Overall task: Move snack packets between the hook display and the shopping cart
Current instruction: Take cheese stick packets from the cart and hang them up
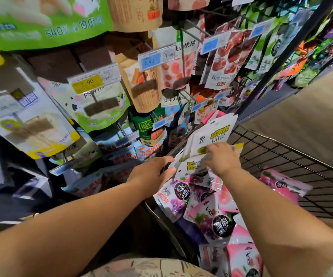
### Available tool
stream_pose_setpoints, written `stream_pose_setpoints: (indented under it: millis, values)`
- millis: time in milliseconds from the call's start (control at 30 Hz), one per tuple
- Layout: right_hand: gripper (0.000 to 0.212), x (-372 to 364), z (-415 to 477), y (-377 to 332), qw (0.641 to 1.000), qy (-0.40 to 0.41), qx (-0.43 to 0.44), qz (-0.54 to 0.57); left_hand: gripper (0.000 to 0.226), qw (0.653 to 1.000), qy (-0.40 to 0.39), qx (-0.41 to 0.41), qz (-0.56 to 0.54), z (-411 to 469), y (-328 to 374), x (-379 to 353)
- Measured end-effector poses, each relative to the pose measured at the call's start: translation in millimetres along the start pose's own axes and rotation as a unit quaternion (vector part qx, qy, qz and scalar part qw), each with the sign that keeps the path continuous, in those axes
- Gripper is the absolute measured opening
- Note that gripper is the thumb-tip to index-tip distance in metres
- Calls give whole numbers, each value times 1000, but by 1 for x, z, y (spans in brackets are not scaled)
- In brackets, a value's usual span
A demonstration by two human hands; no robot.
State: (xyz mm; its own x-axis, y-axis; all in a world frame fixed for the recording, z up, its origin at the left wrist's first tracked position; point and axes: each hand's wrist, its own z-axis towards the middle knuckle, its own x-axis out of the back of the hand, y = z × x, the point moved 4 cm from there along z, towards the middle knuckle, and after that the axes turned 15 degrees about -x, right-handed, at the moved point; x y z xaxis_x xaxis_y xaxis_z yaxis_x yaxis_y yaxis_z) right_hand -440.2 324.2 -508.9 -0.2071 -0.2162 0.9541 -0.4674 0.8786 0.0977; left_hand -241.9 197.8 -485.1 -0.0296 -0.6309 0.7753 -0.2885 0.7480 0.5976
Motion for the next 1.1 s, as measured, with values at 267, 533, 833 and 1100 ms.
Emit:
stream_pose_setpoints:
  millis: [267, 533, 833, 1100]
  values:
    - [27, -20, -12, 17, 997, -62, 49, -15, 47, 1000, -1, -16, 11, 4, 3, -1]
    - [11, 16, -23, 65, 912, -71, -75, 396, 54, 1000, -5, 1, 2, 10, 6, -3]
    - [25, 44, -42, 52, 693, -156, -56, 701, 69, 998, 6, -58, -31, 14, 8, -6]
    - [36, 51, -38, 8, 704, -176, -50, 686, 28, 947, 82, -62, -305, -3, 33, -1]
